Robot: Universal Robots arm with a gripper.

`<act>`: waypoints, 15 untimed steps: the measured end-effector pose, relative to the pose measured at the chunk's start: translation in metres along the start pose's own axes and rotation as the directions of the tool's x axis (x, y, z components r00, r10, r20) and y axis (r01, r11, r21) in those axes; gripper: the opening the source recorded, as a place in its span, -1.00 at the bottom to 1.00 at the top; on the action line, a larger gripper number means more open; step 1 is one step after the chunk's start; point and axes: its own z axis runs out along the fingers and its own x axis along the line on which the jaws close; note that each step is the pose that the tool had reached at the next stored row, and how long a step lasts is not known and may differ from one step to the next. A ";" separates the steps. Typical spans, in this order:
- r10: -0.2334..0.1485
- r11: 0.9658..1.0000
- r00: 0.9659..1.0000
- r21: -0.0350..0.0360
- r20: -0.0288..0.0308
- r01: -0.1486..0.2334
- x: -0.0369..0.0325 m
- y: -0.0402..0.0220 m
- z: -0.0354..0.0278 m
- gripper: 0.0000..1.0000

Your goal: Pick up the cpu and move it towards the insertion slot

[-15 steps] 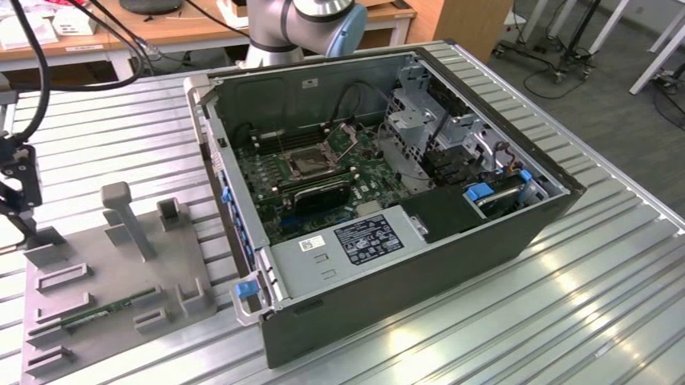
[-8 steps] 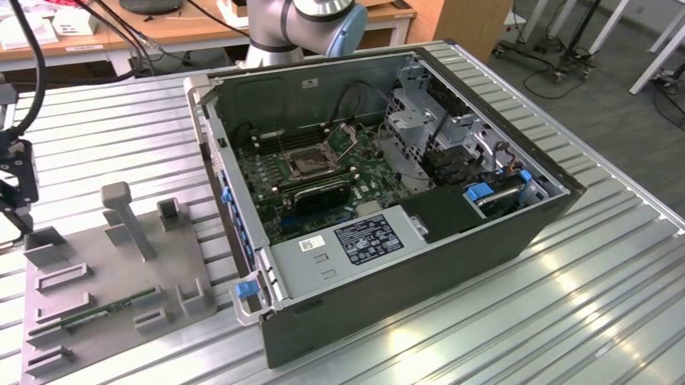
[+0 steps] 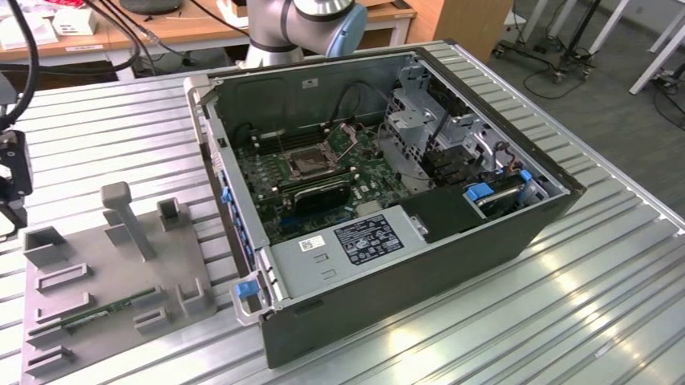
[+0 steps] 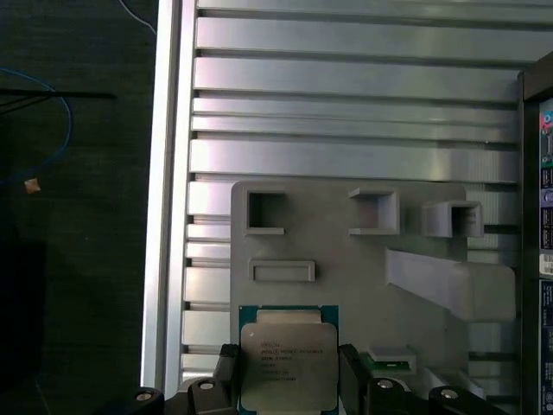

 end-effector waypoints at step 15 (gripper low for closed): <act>0.000 1.000 1.000 0.000 0.000 0.000 0.0000 0.0010 -0.0263 0.08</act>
